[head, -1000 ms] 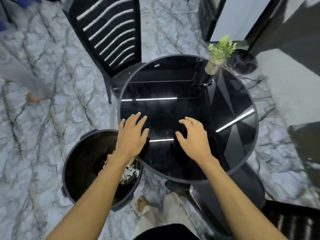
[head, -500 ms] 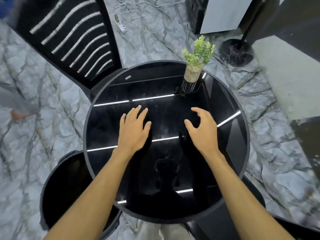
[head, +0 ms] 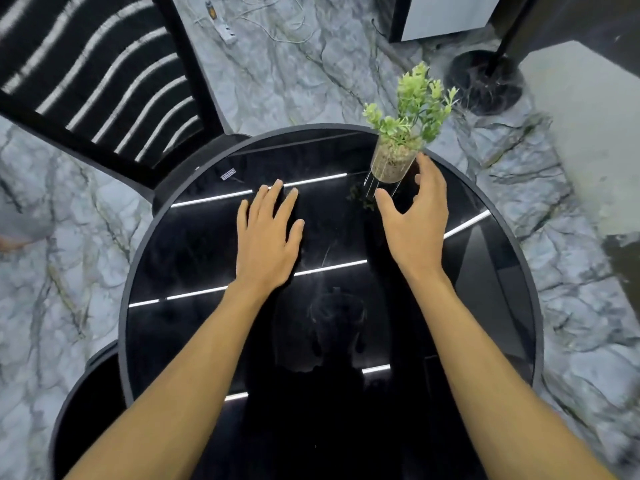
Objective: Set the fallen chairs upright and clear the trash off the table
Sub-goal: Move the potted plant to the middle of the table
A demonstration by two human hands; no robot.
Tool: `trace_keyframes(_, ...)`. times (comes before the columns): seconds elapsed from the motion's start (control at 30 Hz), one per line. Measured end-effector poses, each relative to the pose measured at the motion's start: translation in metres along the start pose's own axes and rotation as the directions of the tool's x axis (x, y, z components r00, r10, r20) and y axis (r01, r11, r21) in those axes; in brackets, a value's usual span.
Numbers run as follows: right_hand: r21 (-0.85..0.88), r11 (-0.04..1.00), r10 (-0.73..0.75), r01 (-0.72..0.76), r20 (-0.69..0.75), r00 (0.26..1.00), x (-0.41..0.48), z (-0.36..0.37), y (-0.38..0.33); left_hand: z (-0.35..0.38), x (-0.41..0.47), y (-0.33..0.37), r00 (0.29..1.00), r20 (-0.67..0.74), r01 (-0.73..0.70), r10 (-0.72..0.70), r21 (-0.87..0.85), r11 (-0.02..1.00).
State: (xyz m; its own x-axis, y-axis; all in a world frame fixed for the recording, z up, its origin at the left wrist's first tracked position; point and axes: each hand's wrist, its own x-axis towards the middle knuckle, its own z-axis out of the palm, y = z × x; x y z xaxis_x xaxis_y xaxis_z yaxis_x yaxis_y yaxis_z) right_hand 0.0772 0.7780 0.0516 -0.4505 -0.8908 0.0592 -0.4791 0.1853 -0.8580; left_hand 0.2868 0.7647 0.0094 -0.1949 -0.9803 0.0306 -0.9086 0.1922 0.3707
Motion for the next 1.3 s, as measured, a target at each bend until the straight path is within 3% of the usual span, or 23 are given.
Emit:
trace_keyframes(0.37,0.218,0.973,0.115,-0.077,-0.171,0.978,0.037,0.038,0.006,0.008,0.004,-0.002,0.999,-0.038,0.007,-0.006,0.038,0.999)
trace_keyframes(0.67,0.256,0.966,0.101,-0.037,-0.242,0.965,0.040,0.042,0.010,0.008,0.005,-0.003,0.999,-0.045,0.002,0.000,0.036,0.999)
trace_keyframes(1.03,0.229,0.972,-0.015,0.053,-0.164,0.986,0.002,0.025,0.006,0.005,0.001,-0.003,0.999,-0.042,-0.007,0.005,-0.040,0.999)
trace_keyframes(1.3,0.253,0.966,-0.030,0.052,-0.093,0.995,-0.058,0.012,-0.003,-0.020,-0.048,0.000,0.998,-0.062,-0.001,-0.003,-0.063,0.998)
